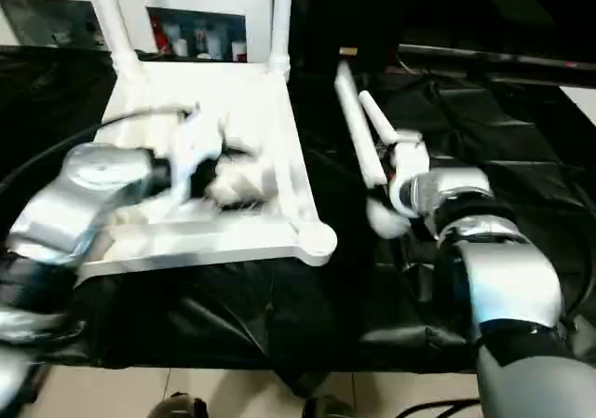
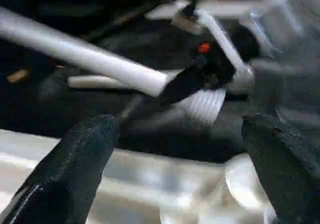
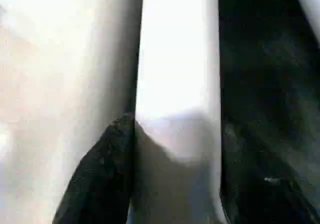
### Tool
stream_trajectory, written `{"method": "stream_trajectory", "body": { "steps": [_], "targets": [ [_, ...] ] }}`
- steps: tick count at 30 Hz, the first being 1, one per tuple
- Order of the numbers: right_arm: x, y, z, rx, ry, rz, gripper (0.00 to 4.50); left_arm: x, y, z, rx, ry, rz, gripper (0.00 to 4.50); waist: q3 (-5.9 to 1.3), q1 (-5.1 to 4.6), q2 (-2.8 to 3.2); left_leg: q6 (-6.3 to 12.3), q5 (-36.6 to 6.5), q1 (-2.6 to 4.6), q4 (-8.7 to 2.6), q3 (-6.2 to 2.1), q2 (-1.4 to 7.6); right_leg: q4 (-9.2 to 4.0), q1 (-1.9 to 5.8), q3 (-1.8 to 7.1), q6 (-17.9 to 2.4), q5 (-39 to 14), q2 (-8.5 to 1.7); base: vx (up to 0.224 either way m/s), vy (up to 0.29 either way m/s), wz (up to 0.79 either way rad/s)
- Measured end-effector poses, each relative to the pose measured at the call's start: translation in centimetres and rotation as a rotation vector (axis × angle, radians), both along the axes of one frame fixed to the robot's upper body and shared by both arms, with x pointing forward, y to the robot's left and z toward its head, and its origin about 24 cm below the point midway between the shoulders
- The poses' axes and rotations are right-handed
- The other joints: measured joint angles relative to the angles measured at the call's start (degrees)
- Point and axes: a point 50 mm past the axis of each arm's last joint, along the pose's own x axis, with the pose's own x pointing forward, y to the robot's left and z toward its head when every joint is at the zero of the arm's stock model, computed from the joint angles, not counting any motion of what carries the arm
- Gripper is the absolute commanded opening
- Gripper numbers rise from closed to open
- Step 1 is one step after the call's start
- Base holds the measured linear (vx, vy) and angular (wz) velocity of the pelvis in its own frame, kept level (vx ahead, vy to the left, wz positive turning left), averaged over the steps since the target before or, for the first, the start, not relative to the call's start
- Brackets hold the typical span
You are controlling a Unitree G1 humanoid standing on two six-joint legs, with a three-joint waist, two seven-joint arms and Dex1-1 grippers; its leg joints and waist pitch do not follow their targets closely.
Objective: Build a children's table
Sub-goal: Pick table leg
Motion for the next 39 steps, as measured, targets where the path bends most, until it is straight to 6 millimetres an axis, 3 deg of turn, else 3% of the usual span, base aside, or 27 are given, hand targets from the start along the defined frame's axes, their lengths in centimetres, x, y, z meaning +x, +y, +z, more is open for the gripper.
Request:
{"method": "stream_trajectory", "body": {
  "steps": [3, 5, 8, 12, 17, 24, 32, 39],
  "targets": [
    [-0.2, 0.4, 1.7, 0.177, -0.135, 0.091, 1.92, 0.8, -0.7, 0.6, -0.112, 0.038, 0.052, 4.5, -0.02, 0.77, -0.02, 0.03, 0.01, 0.0, 0.0, -0.04, 0.02, 0.0, 0.05, -0.1, -0.01, 0.0, 0.03, 0.0, 0.0, 0.0],
    [-1.1, 0.9, 1.6, 0.299, -0.187, 0.186, 1.91, 1.4, -1.3, 0.9, -0.209, 0.144, 0.06, 4.5, -0.06, 1.6, 0.05, 0.1, 0.04, 0.01, 0.02, -0.02, 0.02, -0.02, 0.1, -0.1, -0.01, 0.0, 0.05, 0.0, 0.0, 0.0],
    [-4.2, 2.6, -0.4, 0.507, -0.207, 0.355, 1.91, 2.2, -3.2, 1.8, -0.446, 0.326, 0.042, 4.5, -0.1, 2.91, 0.18, 0.17, 0.04, -0.01, 0.05, -0.07, 0.02, -0.07, 0.15, -0.14, -0.03, 0.01, 0.0, 0.0, 0.0, 0.0],
    [-6.3, 4.0, -2.4, 0.569, -0.159, 0.433, 1.91, 2.4, -4.8, 2.7, -0.587, 0.429, 0.005, 4.5, -0.09, 3.73, 0.5, 0.2, 0.07, -0.02, 0.18, -0.05, -0.01, -0.13, 0.17, -0.12, -0.24, 0.15, -0.08, 0.0, 0.0, 0.0],
    [-6.6, 3.9, -1.4, 0.576, -0.197, 0.436, 1.91, 2.1, -5.3, 3.3, -0.678, 0.494, -0.041, 4.5, -0.26, 3.72, 0.84, 0.19, 0.13, 0.09, 0.16, -0.16, 0.0, -0.24, 0.28, -0.23, 0.05, 0.03, -0.08, 0.0, 0.0, 0.0],
    [-7.2, 4.1, -1.2, 0.536, -0.194, 0.437, 1.91, 1.8, -5.2, 3.5, -0.709, 0.555, -0.061, 4.5, -0.27, 3.41, 0.87, 0.16, 0.14, 0.06, 0.12, -0.38, -0.01, -0.3, 0.28, -0.25, 0.07, 0.04, -0.07, 0.0, 0.0, 0.0],
    [-6.7, 5.0, -1.5, 0.355, -0.174, 0.405, 1.91, 2.0, -4.0, 2.4, -0.503, 0.441, 0.098, 3.74, -0.25, 3.02, 0.84, 0.15, 0.14, 0.06, -0.15, -0.39, -0.02, -0.36, 0.26, -0.28, 0.08, 0.04, -0.07, 0.0, 0.0, 0.0],
    [-6.0, 6.3, -1.0, 0.277, -0.197, 0.381, 1.91, 2.2, -3.0, 2.5, -0.501, 0.399, 0.19, 3.7, -0.21, 2.91, 0.78, 0.14, 0.14, -0.02, -0.15, -0.38, -0.03, -0.36, 0.18, -0.27, 0.07, 0.04, -0.07, 0.0, 0.0, 0.0]
  ]
}}
